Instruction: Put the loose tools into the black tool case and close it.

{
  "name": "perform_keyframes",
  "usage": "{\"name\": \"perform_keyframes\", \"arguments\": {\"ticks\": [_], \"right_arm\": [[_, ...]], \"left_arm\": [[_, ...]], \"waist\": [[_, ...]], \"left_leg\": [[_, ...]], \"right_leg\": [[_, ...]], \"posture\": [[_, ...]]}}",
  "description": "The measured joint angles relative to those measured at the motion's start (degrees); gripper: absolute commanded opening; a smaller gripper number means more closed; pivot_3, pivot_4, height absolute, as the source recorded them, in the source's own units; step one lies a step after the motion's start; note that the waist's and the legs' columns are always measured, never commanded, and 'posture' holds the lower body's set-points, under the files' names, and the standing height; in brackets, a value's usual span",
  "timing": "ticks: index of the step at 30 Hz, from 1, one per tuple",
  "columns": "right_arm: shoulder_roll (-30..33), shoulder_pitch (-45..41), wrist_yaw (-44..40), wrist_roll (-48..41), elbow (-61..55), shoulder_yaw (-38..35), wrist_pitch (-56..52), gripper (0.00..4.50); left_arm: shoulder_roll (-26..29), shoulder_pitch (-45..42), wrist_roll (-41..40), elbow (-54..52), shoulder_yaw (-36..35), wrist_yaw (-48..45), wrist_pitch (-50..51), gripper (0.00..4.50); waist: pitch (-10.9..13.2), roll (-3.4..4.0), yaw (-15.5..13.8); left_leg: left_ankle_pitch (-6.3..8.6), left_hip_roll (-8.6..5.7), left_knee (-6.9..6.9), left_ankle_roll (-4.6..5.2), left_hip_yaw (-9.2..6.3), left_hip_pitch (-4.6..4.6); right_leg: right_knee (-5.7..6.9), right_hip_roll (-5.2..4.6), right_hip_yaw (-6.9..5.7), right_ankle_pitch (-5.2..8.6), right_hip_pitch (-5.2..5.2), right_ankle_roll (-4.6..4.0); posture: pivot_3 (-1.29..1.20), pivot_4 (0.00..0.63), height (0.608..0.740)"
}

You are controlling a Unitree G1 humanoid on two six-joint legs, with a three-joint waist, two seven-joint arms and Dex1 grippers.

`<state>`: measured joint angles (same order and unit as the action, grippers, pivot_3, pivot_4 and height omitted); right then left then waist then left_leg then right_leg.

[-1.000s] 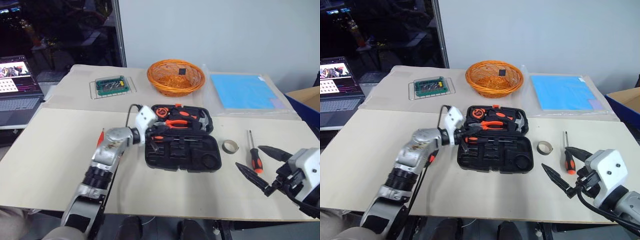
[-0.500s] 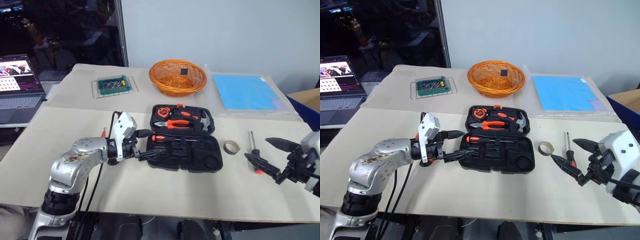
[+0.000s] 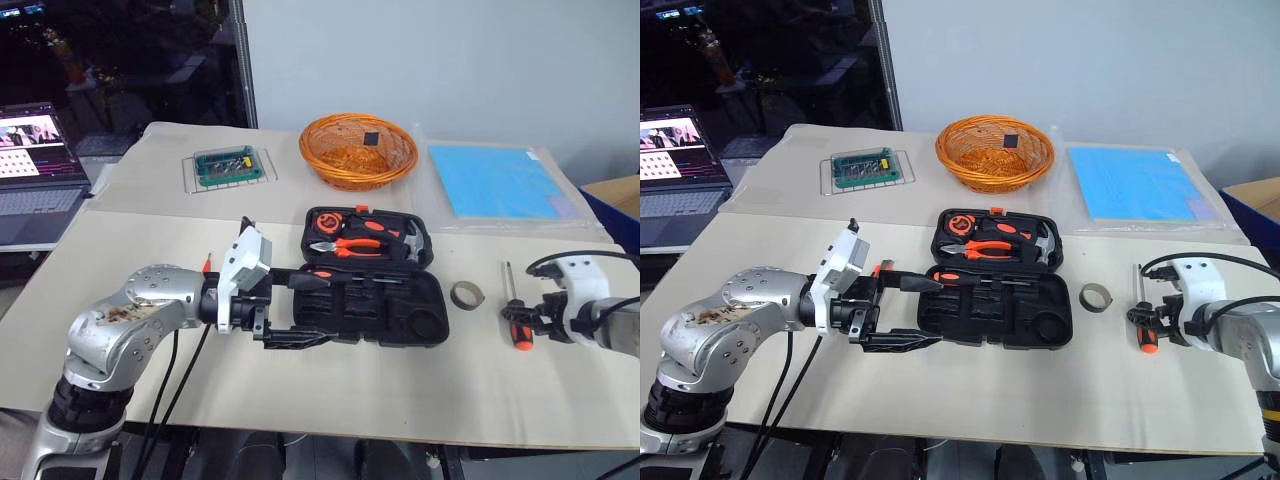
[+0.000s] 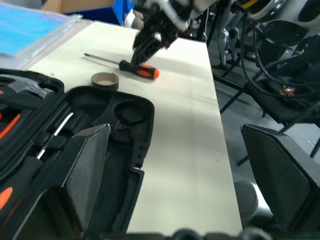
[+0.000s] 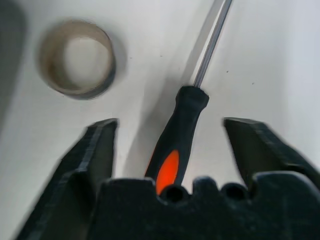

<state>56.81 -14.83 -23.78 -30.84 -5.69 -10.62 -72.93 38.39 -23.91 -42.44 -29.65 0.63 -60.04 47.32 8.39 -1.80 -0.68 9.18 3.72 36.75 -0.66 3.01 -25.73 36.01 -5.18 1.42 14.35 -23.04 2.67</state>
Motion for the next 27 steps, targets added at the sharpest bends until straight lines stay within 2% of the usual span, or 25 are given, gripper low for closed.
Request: {"name": "perform_keyframes", "arguments": {"ticks": [2, 4, 5, 12, 14, 16, 19, 20, 25, 27], "right_arm": [[0.0, 0.5, -0.4, 0.8, 0.4, 0.2, -0.2, 1.62], [0.3, 1.1, -1.0, 1.1, 0.3, 0.1, -0.2, 0.98], [0.5, 1.8, -1.2, 1.3, -0.2, -0.2, -0.2, 0.81], [2.3, 7.1, -4.4, 3.0, -6.3, -3.6, 4.7, 0.80], [4.2, 6.4, -7.3, 3.0, -10.4, -5.2, 8.6, 0.80], [6.0, 2.1, -11.5, 2.7, -13.8, -5.1, 13.8, 0.80], [8.4, -7.7, -18.6, 5.6, -15.8, 2.7, 23.7, 0.80], [7.8, -12.2, -21.9, 8.5, -14.8, 8.8, 28.3, 0.80], [0.5, -24.1, -32.9, 24.5, -2.8, 31.4, 47.4, 0.79], [-1.2, -25.7, -35.8, 28.3, 1.0, 35.1, 52.1, 0.79]], "left_arm": [[-0.1, 1.1, -0.5, -0.3, 0.0, 0.8, 0.0, 4.50], [-0.2, 1.5, -0.7, -0.4, 0.0, 1.2, 0.0, 4.50], [-0.2, 1.5, -0.7, -0.5, 0.0, 1.3, -0.1, 4.50], [-0.7, 3.1, -0.4, 0.0, -0.8, 3.6, -2.5, 4.50], [-1.8, 4.7, -0.7, 0.9, -2.0, 3.6, -3.9, 4.50], [-0.7, 7.2, -1.4, 2.2, -2.6, 1.1, -5.0, 4.50], [0.3, 9.9, -4.6, 3.4, -6.9, -1.1, -5.5, 4.50], [1.0, 11.6, -4.8, 3.3, -8.7, -1.7, -6.7, 4.50], [2.1, 19.1, -4.6, 2.7, -11.9, -1.7, -9.7, 4.50], [2.6, 20.7, -4.2, 2.5, -12.9, -1.5, -10.3, 4.50]], "waist": [[0.0, 0.00, 0.0], [0.0, 0.00, 0.1], [0.0, 0.00, 0.0], [0.0, 0.08, 0.2], [0.1, 0.18, 0.9], [0.1, 0.21, 1.7], [0.2, 0.13, 2.1], [0.3, 0.07, 2.3], [0.4, -0.06, 2.3], [0.5, -0.09, 1.4]], "left_leg": [[0.00, 0.00, 0.00, 0.00, 0.01, -0.12], [0.00, 0.01, 0.00, 0.01, -0.01, -0.12], [0.00, 0.01, 0.01, 0.01, -0.03, -0.10], [-0.02, -0.01, 0.09, 0.02, 0.07, -0.09], [-0.02, 0.00, 0.08, 0.02, 0.17, 0.04], [-0.01, 0.12, 0.04, 0.01, 0.21, 0.18], [-0.01, 0.27, -0.01, 0.00, 0.14, 0.35], [0.00, 0.29, -0.02, 0.00, 0.18, 0.41], [0.00, 0.20, -0.02, -0.01, 0.38, 0.25], [0.00, 0.19, -0.02, -0.01, 0.39, 0.07]], "right_leg": [[0.01, 0.02, 0.03, -0.04, -0.13, 0.08], [0.02, 0.05, 0.04, -0.05, -0.13, 0.09], [0.04, 0.07, 0.03, -0.05, -0.10, 0.08], [0.06, 0.07, 0.24, 0.01, -0.14, 0.24], [0.10, 0.12, 0.43, 0.07, -0.15, 0.42], [0.11, 0.26, 0.53, 0.11, -0.14, 0.39], [0.11, 0.43, 0.59, 0.30, -0.11, -0.04], [0.09, 0.44, 0.61, 0.29, -0.11, -0.07], [0.09, 0.34, 0.79, 0.18, -0.23, -0.21], [0.11, 0.34, 0.79, 0.05, -0.40, -0.31]], "posture": [[0.00, 0.150, 0.740], [0.00, 0.150, 0.740], [0.00, 0.150, 0.740], [0.00, 0.150, 0.740], [0.00, 0.150, 0.740], [0.00, 0.150, 0.740], [0.00, 0.150, 0.740], [0.00, 0.150, 0.740], [0.00, 0.150, 0.740], [0.00, 0.150, 0.740]]}}
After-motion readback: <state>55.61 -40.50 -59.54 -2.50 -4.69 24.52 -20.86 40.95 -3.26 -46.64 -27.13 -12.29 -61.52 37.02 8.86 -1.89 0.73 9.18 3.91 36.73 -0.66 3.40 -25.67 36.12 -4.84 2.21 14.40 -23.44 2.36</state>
